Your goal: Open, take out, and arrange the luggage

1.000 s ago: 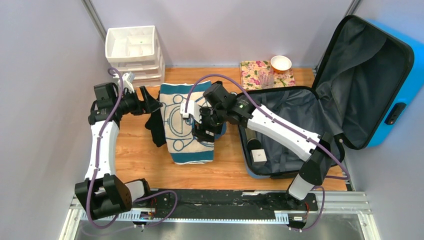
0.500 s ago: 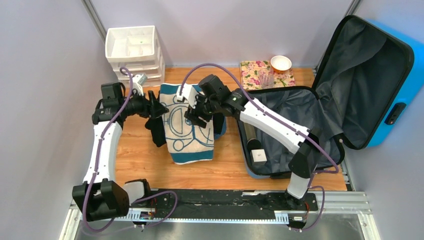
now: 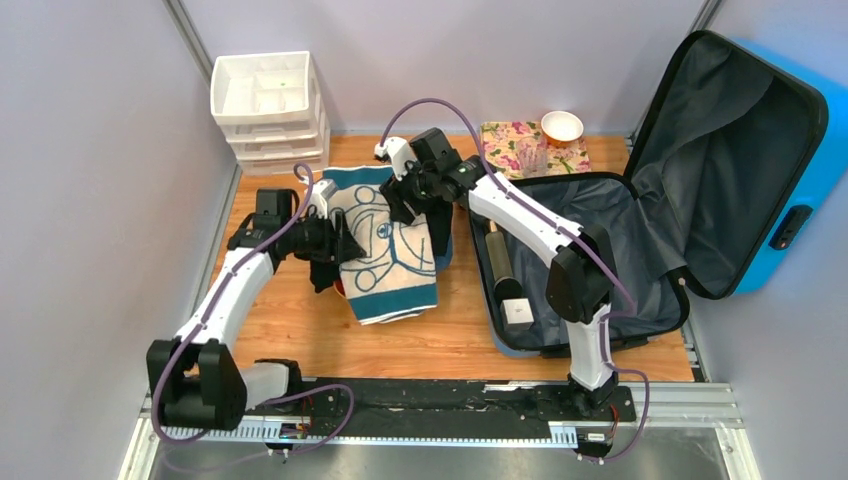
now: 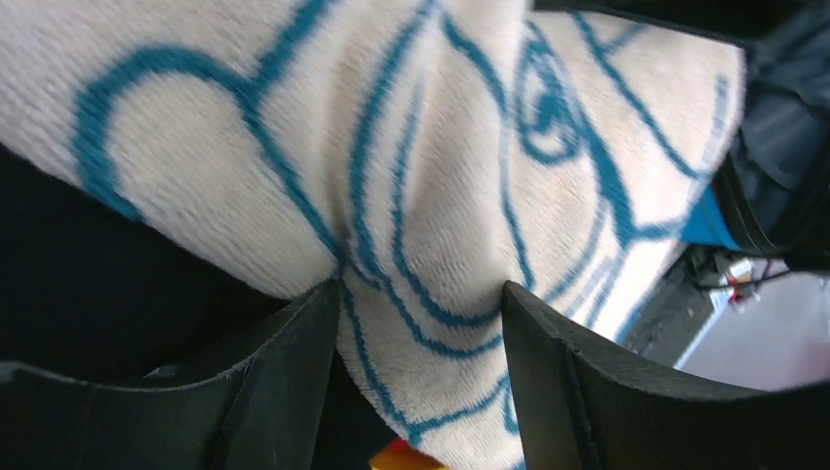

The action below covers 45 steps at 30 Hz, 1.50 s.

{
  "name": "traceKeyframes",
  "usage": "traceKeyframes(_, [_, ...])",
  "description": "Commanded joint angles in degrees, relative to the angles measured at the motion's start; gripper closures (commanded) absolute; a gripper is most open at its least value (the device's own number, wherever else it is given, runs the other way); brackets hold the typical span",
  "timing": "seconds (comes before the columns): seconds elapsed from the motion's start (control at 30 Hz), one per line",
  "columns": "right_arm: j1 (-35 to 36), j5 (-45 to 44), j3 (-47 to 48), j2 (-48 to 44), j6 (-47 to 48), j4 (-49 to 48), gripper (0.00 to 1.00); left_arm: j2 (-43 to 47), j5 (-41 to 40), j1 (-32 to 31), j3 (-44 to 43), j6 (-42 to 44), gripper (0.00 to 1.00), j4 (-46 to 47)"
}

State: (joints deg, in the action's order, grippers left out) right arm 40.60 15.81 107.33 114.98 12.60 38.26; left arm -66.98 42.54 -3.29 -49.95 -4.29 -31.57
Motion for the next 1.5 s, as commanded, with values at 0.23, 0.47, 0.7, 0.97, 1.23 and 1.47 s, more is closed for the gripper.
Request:
traceKeyframes(0.23, [-6.9, -9.3, 13.0, 10.6, -2.6, -4.3, 0.32, -26.1, -9.7, -0.1, -19.6, -3.2, 0.31, 10.1])
traceKeyframes(0.47, [-9.6, -5.5, 9.9, 3.9, -3.0, -4.3, 0.28, -39.0, -8.3, -0.1, -41.5, -0.5, 0.20, 6.4])
traceKeyframes(0.7, [-10.8, 3.6, 9.7, -8.4, -3.4, -4.6, 0.22, -30.3, -9.0, 5.4, -45.5, -3.3, 0.14, 5.2])
traceKeyframes(0.97, [-11.2, 2.6, -0.3, -18.2, -1.3, -2.5, 0.21, -4.1, -10.5, 7.2, -11.6, -15.4, 0.20, 2.6])
traceKeyframes(1.23, [-12.8, 2.5, -10.0, -26.5, -2.6, -2.7, 0.21, 12.1, -31.0, -2.5, 8.5, -42.8, 0.15, 14.4])
traceKeyframes(1.47, [-13.4, 2.1, -15.5, -30.2, -1.9, -2.4, 0.21, 5.5, -34.6, -5.1, 11.3, -50.4, 0.14, 21.3])
